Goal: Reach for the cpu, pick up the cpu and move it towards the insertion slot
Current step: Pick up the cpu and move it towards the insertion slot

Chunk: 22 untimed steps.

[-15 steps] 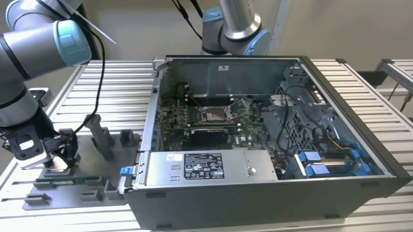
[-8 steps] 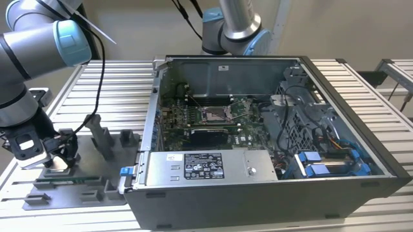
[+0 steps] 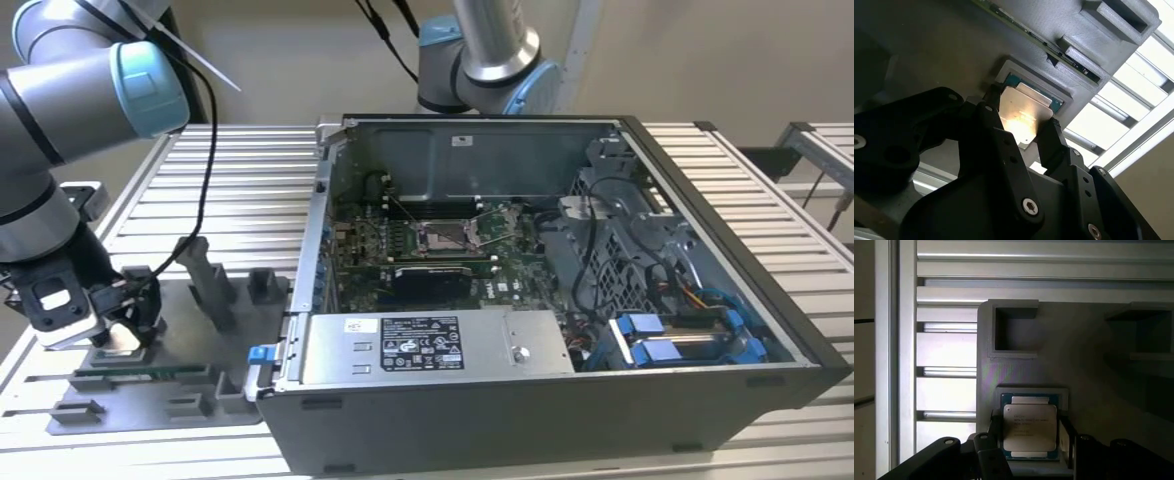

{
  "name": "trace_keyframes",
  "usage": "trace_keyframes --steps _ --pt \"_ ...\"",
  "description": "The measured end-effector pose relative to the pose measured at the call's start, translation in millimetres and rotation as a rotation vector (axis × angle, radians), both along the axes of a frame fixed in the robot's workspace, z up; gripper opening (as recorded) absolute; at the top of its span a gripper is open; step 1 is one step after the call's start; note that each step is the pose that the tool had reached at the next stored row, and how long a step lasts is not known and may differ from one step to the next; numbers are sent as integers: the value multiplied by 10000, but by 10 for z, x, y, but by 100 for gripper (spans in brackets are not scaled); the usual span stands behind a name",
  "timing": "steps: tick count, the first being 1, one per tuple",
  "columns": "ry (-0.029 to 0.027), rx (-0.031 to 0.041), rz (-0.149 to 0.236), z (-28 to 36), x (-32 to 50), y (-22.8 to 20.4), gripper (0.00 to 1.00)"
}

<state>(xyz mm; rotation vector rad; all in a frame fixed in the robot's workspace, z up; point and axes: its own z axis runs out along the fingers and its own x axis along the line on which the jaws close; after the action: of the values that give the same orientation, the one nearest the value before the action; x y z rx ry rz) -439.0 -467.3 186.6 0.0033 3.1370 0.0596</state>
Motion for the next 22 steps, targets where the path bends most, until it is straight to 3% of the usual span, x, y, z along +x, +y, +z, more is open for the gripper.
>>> trace_keyframes --steps 9,22 --pt "0 -1 -1 42 0 0 0" --pt "0 -10 1 207 0 0 0"
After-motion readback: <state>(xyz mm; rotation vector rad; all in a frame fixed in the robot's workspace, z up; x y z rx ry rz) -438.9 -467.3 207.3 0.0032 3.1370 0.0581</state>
